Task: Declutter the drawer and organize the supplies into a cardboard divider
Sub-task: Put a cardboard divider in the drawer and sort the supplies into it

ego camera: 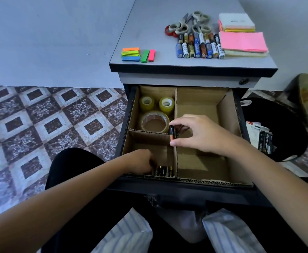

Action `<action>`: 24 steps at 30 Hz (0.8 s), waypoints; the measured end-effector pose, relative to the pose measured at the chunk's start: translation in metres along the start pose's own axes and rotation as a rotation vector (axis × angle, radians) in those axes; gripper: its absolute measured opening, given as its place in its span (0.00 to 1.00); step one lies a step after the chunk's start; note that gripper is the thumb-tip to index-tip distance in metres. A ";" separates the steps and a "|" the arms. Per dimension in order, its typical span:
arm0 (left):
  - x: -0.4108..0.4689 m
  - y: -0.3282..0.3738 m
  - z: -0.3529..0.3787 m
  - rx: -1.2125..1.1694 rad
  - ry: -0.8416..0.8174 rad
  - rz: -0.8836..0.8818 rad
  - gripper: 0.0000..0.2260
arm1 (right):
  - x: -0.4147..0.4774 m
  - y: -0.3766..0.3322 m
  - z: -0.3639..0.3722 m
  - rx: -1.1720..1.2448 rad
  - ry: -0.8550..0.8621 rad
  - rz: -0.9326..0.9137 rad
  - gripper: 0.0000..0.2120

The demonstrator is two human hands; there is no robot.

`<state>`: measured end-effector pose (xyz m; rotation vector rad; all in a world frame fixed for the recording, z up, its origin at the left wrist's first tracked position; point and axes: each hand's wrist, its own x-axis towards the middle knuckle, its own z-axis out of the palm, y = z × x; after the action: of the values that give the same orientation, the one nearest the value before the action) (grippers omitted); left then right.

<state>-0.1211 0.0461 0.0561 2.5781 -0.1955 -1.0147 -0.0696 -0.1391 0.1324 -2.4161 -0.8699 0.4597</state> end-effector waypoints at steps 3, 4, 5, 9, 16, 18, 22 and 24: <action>0.000 -0.002 -0.003 0.045 -0.034 -0.014 0.16 | 0.003 0.000 0.004 0.020 -0.010 0.003 0.26; 0.000 -0.002 -0.005 0.037 -0.040 -0.031 0.16 | 0.004 0.000 0.006 0.028 -0.018 0.004 0.26; -0.001 -0.002 -0.007 0.025 -0.036 -0.043 0.16 | 0.005 0.000 0.007 0.032 -0.029 0.004 0.26; -0.014 0.004 -0.026 0.032 -0.005 -0.048 0.17 | 0.008 -0.006 0.012 0.026 -0.112 -0.005 0.25; -0.041 -0.015 -0.068 -0.093 0.579 -0.032 0.12 | 0.022 -0.032 0.039 -0.081 -0.333 -0.061 0.29; -0.032 -0.024 -0.063 -0.121 0.758 -0.033 0.13 | 0.032 -0.036 0.053 -0.123 -0.389 -0.074 0.29; -0.009 -0.038 -0.040 -0.221 0.856 -0.079 0.19 | 0.053 -0.035 0.081 -0.248 -0.485 -0.096 0.19; -0.005 -0.039 -0.033 -0.283 0.873 -0.080 0.22 | 0.058 -0.033 0.089 -0.324 -0.538 -0.104 0.16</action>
<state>-0.1025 0.0924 0.0671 2.5113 0.2618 0.1229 -0.0851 -0.0463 0.0719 -2.5543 -1.3800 1.0253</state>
